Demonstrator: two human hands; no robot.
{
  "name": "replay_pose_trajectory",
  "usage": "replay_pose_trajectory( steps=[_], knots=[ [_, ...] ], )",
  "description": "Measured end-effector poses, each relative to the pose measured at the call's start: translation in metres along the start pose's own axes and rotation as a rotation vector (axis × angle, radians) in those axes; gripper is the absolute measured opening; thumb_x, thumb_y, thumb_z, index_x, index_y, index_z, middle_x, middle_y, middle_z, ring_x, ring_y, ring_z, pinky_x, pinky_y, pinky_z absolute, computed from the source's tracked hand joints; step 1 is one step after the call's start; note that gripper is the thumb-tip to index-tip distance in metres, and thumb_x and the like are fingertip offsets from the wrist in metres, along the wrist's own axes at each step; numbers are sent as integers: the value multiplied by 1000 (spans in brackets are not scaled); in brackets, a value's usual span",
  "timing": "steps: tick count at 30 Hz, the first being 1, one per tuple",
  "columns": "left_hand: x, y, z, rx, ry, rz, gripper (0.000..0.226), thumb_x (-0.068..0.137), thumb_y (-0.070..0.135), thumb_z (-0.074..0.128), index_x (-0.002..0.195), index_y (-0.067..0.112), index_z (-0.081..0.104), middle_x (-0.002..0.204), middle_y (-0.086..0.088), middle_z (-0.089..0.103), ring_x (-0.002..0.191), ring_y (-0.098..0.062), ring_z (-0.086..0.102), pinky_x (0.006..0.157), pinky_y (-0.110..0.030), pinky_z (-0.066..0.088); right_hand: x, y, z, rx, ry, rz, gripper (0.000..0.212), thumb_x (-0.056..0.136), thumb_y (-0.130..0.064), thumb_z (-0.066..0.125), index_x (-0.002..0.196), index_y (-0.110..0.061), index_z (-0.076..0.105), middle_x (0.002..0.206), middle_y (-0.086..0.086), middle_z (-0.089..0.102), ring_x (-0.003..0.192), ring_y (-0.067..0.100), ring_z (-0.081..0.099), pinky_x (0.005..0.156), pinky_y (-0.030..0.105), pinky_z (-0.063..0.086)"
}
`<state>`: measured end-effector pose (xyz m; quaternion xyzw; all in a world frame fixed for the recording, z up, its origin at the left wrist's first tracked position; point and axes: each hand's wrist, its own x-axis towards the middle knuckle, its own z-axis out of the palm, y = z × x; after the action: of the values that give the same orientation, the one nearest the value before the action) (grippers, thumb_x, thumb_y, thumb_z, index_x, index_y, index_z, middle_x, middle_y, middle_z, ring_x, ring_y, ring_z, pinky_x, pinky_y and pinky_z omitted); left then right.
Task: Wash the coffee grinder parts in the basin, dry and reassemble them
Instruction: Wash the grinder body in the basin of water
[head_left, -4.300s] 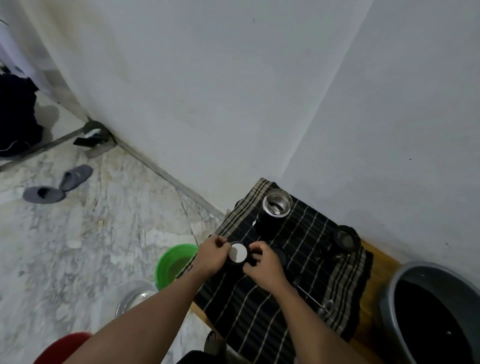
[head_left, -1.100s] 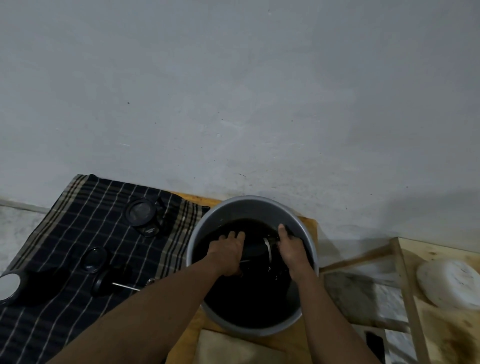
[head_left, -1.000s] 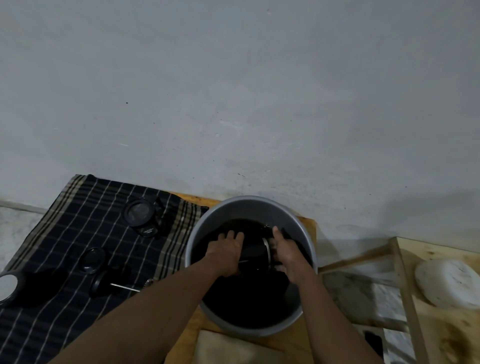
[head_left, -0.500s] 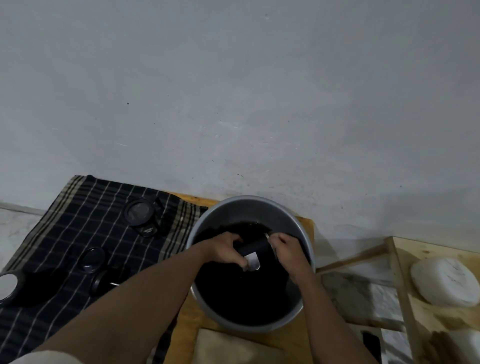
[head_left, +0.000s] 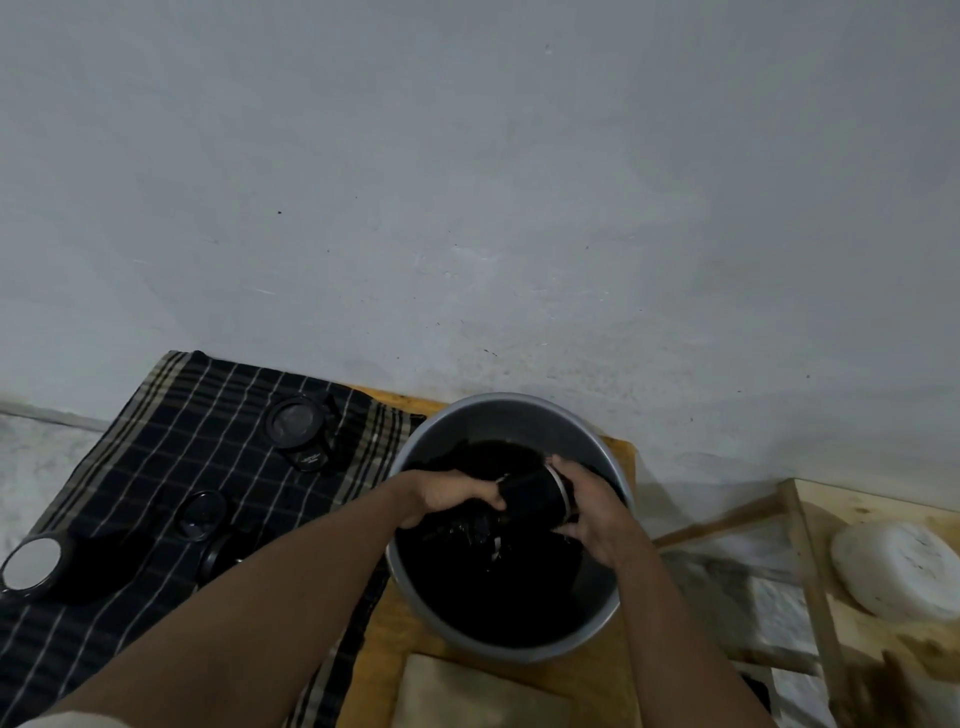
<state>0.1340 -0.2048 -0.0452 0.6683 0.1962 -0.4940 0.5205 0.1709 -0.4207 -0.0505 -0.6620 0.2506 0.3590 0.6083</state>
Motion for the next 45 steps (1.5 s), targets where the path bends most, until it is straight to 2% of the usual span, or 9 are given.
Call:
replay_pose_trajectory(
  steps=[4, 10, 14, 19, 25, 31, 39, 42, 45],
  knots=[
    [-24, 18, -7, -92, -87, -77, 40, 90, 46, 65, 112, 13, 64, 107, -16, 67, 96, -33, 66, 85, -45, 55, -3, 7, 5, 10, 34, 101, 37, 96, -56, 57, 111, -22, 63, 112, 11, 69, 105, 31, 65, 71, 39, 58],
    [-45, 69, -18, 367, -111, -106, 51, 91, 52, 63, 127, 15, 59, 113, -14, 70, 87, -32, 74, 69, -36, 61, -3, 30, 23, 210, -15, 234, 39, 99, -53, 52, 116, -20, 64, 111, 14, 69, 97, 30, 64, 64, 37, 54],
    [-40, 74, -15, 629, -78, -31, 76, 70, 53, 88, 130, 13, 63, 128, -7, 66, 110, -28, 68, 86, -40, 59, 0, 30, 25, 239, 69, 82, 29, 102, -50, 48, 117, -28, 59, 112, 9, 68, 100, 30, 66, 69, 38, 55],
    [-19, 45, 0, 787, 142, 130, 92, 72, 39, 91, 147, 13, 44, 142, -5, 54, 124, -27, 56, 104, -39, 49, 3, 31, 12, 135, 127, -27, 33, 105, -46, 45, 129, -26, 56, 119, 4, 65, 107, 31, 63, 75, 45, 59],
    [-1, 19, 10, 1082, 296, 134, 97, 73, 40, 89, 146, 16, 30, 140, -10, 49, 122, -35, 57, 98, -47, 52, 13, 39, 18, -176, 198, 4, 26, 107, -41, 38, 116, -26, 57, 118, 10, 64, 109, 35, 61, 92, 53, 55],
    [29, -10, 25, 1027, 435, 183, 87, 78, 25, 84, 143, 22, 27, 139, -12, 42, 122, -40, 52, 92, -50, 54, 15, 35, 16, -484, 397, -161, 39, 108, -24, 40, 119, 5, 62, 116, 25, 65, 108, 39, 61, 80, 32, 42],
    [49, -17, 55, 948, 615, 248, 85, 81, 17, 80, 146, 26, 26, 142, -12, 34, 132, -37, 38, 93, -47, 53, 9, 32, 5, -805, 392, -167, 23, 99, -4, 47, 108, 8, 64, 109, 24, 68, 102, 36, 65, 83, 36, 50],
    [48, -17, 45, 827, 513, 307, 85, 73, 23, 86, 139, 26, 33, 136, -10, 43, 125, -34, 46, 95, -48, 52, -2, 24, 1, -714, 414, -245, 28, 104, -13, 43, 95, 3, 64, 91, 20, 64, 78, 26, 56, 72, 35, 44],
    [39, -17, 24, 601, 305, 313, 89, 62, 19, 93, 136, 23, 43, 133, -6, 53, 120, -28, 55, 100, -43, 52, -12, 19, 3, -579, 380, -408, 31, 100, -17, 52, 72, -5, 58, 76, 1, 56, 69, 16, 51, 73, 32, 38]
  ],
)
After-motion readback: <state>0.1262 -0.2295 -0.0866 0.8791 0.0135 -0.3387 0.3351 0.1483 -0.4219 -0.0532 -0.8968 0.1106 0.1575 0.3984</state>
